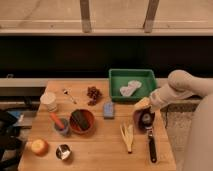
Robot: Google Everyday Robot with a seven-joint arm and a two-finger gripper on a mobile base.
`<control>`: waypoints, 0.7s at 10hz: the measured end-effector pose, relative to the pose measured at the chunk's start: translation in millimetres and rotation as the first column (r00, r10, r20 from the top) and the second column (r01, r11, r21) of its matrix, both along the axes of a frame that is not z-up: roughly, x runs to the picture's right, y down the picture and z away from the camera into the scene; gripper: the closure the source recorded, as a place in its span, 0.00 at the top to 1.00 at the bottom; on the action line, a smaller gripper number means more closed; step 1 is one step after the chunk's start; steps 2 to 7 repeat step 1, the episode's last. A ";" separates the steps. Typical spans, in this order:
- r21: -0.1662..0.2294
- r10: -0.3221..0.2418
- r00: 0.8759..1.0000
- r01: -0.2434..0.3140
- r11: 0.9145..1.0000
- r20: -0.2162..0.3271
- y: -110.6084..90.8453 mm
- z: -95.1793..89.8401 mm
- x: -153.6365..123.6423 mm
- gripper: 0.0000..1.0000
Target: Place brush in purple bowl
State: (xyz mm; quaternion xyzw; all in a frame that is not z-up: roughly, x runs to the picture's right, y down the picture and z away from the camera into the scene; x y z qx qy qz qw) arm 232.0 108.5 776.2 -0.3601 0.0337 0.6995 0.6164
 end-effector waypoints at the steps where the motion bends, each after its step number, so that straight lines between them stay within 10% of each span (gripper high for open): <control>1: 0.016 0.009 1.000 -0.009 1.000 -0.022 -5.1 -6.8 4.9 0.70; 7: 0.016 0.009 1.000 -0.009 1.000 -0.022 -5.1 -6.8 4.9 0.70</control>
